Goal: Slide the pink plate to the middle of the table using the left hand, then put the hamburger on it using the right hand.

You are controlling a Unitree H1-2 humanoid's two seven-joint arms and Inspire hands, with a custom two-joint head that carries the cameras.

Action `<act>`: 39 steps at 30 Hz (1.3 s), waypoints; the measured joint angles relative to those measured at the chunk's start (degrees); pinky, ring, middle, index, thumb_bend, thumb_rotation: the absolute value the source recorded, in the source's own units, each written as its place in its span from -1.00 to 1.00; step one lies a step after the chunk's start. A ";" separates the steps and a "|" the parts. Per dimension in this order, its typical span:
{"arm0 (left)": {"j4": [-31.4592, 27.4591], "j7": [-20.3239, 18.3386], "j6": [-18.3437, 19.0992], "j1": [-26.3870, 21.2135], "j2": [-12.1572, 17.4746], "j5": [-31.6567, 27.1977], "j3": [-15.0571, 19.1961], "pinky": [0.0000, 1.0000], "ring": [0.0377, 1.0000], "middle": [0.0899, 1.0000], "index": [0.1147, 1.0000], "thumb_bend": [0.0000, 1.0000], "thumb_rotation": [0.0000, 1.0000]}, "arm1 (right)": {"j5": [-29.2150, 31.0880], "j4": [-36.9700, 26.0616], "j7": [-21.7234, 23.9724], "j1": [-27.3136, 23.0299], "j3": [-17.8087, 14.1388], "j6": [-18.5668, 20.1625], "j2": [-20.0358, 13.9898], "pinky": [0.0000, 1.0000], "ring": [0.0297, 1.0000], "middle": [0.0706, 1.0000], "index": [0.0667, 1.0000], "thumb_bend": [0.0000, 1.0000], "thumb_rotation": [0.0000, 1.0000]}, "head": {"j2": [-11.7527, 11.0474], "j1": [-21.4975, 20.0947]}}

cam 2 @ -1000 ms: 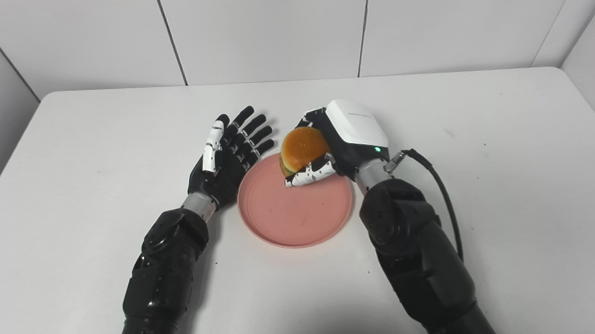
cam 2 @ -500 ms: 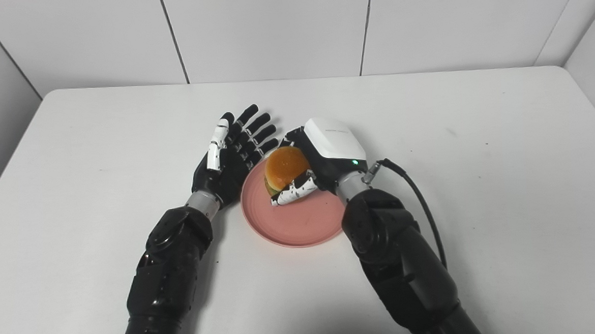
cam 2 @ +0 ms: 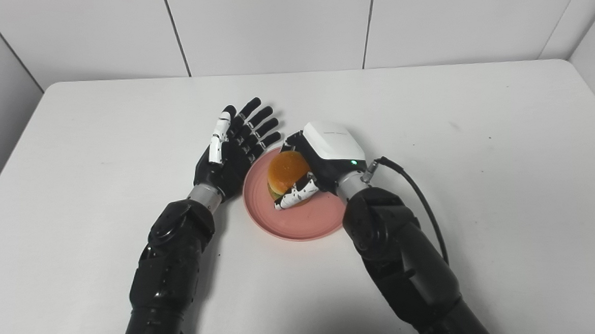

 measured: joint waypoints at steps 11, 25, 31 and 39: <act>-0.35 0.00 0.74 0.01 -0.01 0.04 0.10 0.72 0.77 0.77 0.77 -0.28 1.00 | -0.69 0.00 0.21 0.02 0.34 0.00 -0.43 -0.59 -0.44 -0.28 -0.10 0.03 -0.72 | 0.00 -0.44; -0.34 0.01 0.75 0.01 0.00 0.07 0.06 0.68 0.76 0.75 0.75 -0.28 1.00 | -4.00 -0.56 3.22 0.01 1.18 0.14 -1.04 -0.05 0.27 0.45 0.52 0.55 -0.24 | -0.26 -0.88; -0.34 0.00 0.75 0.02 0.11 0.11 -0.10 0.67 0.76 0.76 0.76 -0.26 1.00 | -5.46 -0.94 5.24 -0.01 1.31 0.31 -1.30 -0.09 0.27 0.49 0.58 0.64 -0.11 | -0.35 -1.14; -0.43 0.04 0.75 0.02 0.10 0.73 -0.19 0.68 0.75 0.75 0.75 -0.25 1.00 | -6.64 -1.77 7.03 -0.01 1.29 0.28 -1.55 -0.09 0.30 0.51 0.63 0.75 0.08 | -0.44 -1.23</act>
